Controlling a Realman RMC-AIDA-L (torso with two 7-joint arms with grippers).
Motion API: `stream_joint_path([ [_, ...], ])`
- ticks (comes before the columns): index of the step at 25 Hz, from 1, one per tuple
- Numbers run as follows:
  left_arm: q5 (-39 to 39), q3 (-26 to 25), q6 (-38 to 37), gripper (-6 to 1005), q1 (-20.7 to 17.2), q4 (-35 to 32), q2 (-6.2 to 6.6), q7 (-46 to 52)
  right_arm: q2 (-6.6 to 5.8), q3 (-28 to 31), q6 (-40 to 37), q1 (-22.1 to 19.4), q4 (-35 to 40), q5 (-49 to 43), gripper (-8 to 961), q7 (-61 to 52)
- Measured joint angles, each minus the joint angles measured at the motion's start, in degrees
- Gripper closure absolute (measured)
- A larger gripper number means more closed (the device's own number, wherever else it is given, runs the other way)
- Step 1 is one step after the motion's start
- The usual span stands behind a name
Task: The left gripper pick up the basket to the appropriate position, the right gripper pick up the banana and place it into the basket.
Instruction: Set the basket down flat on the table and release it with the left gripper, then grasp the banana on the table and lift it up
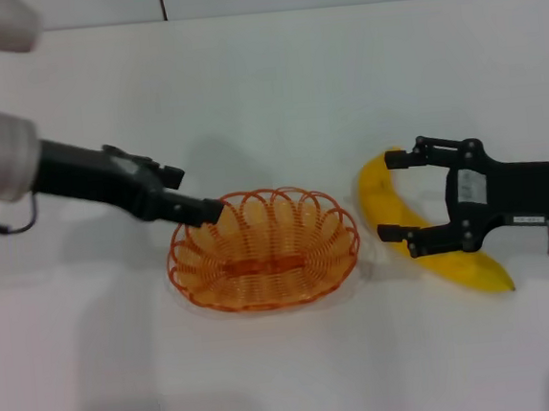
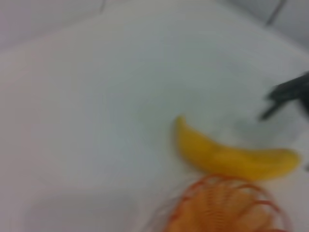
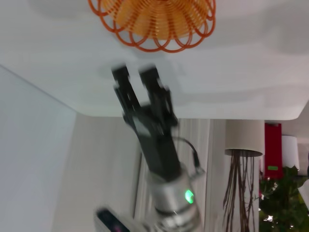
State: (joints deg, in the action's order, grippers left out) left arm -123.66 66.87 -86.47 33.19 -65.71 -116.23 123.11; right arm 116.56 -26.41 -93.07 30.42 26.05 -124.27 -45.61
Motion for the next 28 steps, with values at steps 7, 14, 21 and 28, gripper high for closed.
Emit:
stream_joint_path([
  [7,11.5,-4.2,-6.1,137,-16.9,-12.9,0.27,-15.9,-0.17,1.3,0.0,-3.1,0.4,2.4,56,0.1],
  [14,12.3,-11.0,-10.2,142,-22.6,-3.2,0.67,-34.1,-0.02,2.2,-0.1,-4.7,1.8,2.0,56,-0.9],
  [21,11.0,-15.7,-10.5,145,-19.1,9.4,2.96,-39.7,0.0,1.9,-1.3,-4.5,3.6,1.7,56,-4.3],
  [28,10.6,-16.8,-10.6,145,-17.5,12.9,3.47,-41.2,0.37,2.7,-9.7,-4.2,13.0,4.5,58,-13.6],
])
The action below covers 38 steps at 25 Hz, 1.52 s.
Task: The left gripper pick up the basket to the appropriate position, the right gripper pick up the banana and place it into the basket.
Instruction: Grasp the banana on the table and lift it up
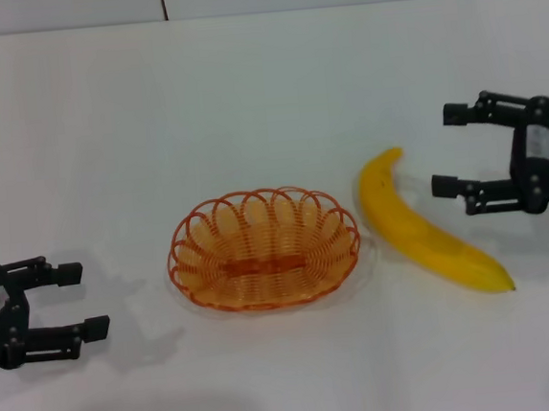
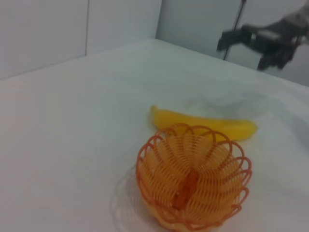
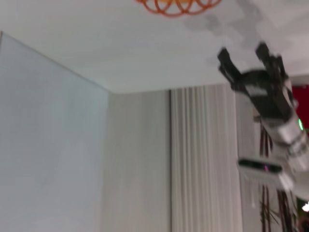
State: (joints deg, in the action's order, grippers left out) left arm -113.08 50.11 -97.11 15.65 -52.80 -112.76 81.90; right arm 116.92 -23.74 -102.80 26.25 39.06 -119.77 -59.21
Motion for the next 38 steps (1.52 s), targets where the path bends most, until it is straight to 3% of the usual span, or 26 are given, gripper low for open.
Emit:
stream_joint_path([
  [6,0.0,0.0,0.1,145,0.8,0.1,-0.39,-0.1,0.18,-4.0,-1.5,0.4,11.1,-0.5,63,-15.0],
  [13,0.3,-0.1,0.4,145,1.5,0.2,-0.45,0.0,0.12,-20.3,4.0,0.9,31.4,-5.9,67,-45.6],
  [17,0.4,-0.2,0.4,145,1.5,0.2,-0.44,-0.1,0.09,-27.8,4.6,3.6,36.2,-12.8,69,-57.0],
  [24,0.4,-0.2,0.4,144,2.7,0.5,-0.39,-0.2,0.23,-37.8,7.3,5.6,34.8,-16.4,73,-63.4],
  [30,0.4,-0.2,0.4,144,4.5,3.4,-0.35,-1.7,0.17,-45.1,16.0,7.3,25.1,-16.6,77,-64.1],
  [38,0.5,-0.2,0.4,144,5.0,3.7,-0.46,-2.2,-0.1,-45.6,18.1,9.7,19.1,-17.0,82,-65.7],
])
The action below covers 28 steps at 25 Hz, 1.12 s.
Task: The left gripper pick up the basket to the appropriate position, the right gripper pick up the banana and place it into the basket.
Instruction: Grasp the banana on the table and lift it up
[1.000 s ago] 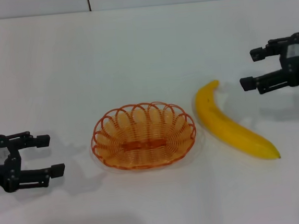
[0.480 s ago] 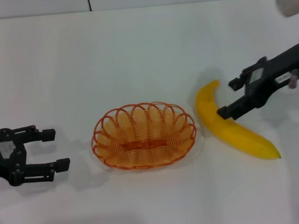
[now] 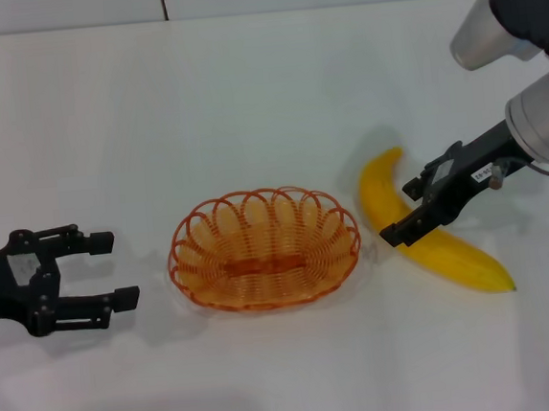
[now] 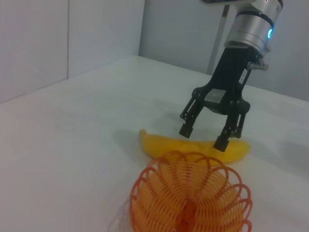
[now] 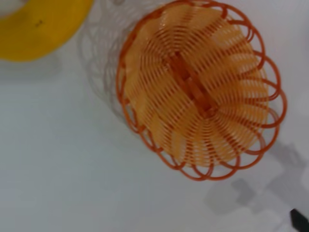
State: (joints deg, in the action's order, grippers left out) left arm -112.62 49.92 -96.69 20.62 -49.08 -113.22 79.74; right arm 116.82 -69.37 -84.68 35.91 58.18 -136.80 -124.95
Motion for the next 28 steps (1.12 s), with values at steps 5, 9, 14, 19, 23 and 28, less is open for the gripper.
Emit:
stream_joint_path([
  [5,0.0,0.0,-0.1,144,0.0,0.0,-0.01,0.0,0.05,-0.3,1.6,0.0,-0.1,-2.9,85,-2.9],
  [9,0.0,0.0,-0.2,144,0.1,0.0,-0.01,0.0,0.08,-0.3,2.1,0.2,-1.1,-4.1,87,-4.0],
  [14,0.0,0.0,-0.3,144,0.2,0.0,0.0,0.0,0.14,-0.4,2.0,0.4,-2.3,-4.0,90,-4.0],
  [19,0.1,0.0,-0.3,144,0.3,0.0,-0.01,-0.1,0.23,-0.5,1.9,0.6,-3.0,-3.8,93,-4.0],
  [23,0.1,0.0,-0.3,145,0.4,0.0,-0.03,-0.1,0.28,-1.3,2.1,1.1,-4.4,-3.7,95,-4.1],
  [28,0.1,0.0,-0.3,145,0.4,0.0,-0.06,-0.1,0.25,-1.7,2.2,1.7,-5.2,-3.7,98,-4.1],
])
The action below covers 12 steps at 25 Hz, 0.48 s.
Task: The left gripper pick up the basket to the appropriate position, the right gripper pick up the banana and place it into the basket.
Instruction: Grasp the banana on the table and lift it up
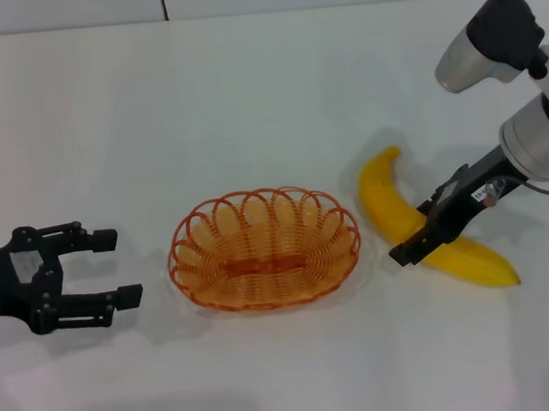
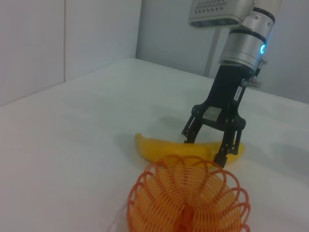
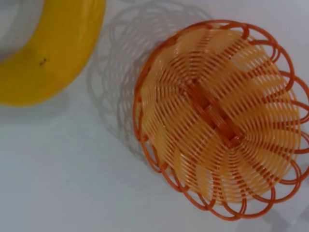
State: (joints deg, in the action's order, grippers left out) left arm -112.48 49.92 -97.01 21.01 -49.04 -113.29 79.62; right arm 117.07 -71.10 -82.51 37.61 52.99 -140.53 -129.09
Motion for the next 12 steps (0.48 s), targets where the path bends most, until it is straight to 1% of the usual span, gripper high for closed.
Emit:
stream_joint_path([
  [12,0.0,0.0,0.0,145,0.0,0.0,-0.01,0.0,0.05,-0.1,-0.6,0.3,-0.1,0.2,105,-0.2],
])
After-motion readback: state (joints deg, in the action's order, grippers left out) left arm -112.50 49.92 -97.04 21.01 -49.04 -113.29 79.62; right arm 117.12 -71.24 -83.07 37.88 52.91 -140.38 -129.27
